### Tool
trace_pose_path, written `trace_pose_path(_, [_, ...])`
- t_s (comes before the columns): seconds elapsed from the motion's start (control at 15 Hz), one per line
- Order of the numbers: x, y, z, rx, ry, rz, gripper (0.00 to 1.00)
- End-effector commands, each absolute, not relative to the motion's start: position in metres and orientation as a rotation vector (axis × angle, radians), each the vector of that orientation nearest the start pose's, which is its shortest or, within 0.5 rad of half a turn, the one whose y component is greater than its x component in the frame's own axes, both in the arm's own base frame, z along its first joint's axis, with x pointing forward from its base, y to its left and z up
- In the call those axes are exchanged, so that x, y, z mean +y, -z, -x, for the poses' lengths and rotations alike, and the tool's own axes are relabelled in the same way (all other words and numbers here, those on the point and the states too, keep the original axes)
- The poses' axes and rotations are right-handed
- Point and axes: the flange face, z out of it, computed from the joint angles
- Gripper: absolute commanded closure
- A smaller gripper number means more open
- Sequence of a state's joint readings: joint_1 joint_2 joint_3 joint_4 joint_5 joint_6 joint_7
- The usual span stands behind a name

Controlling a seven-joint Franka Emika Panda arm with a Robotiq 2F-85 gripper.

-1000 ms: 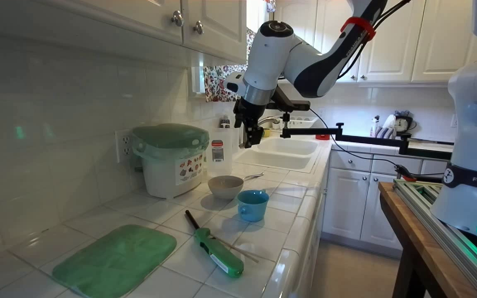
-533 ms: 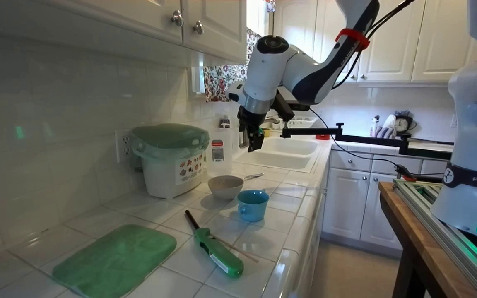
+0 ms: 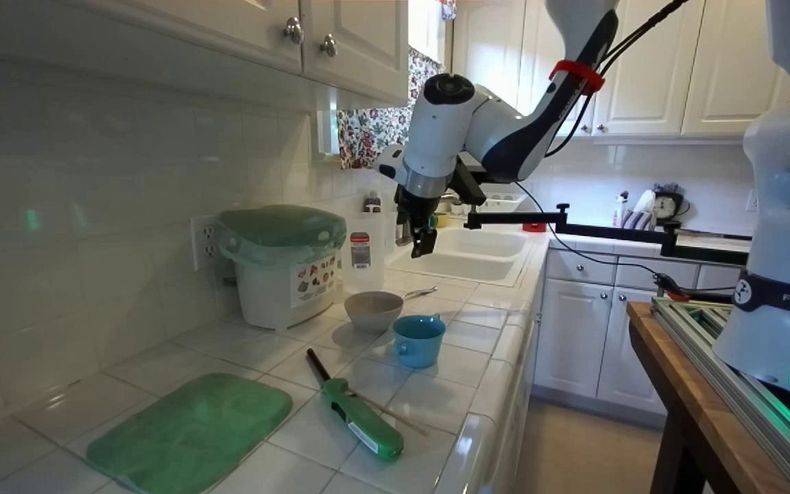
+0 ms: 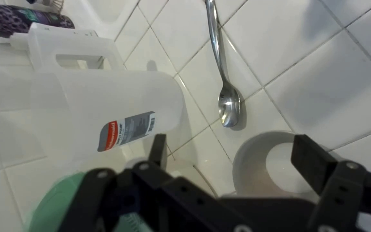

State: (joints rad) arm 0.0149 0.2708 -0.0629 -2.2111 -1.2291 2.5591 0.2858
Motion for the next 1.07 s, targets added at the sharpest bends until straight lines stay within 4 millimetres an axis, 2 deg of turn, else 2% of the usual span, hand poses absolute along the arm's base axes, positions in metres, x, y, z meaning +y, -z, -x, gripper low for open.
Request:
trace_pose_path(0.0, [-0.013,-0.249,-0.555,0.867,-0.168,-2.307,0.0])
trace_pose_path(0.4, [-0.015,-0.198,-0.567,0.935,-0.156,-2.348,0.0])
trace_pose_path(0.6, [-0.027,-0.192,-0.583,0.923,-0.195,-2.353,0.0])
trace_pose_path(1.0, [-0.068,-0.186,-0.614,0.879,-0.185,-2.315,0.0])
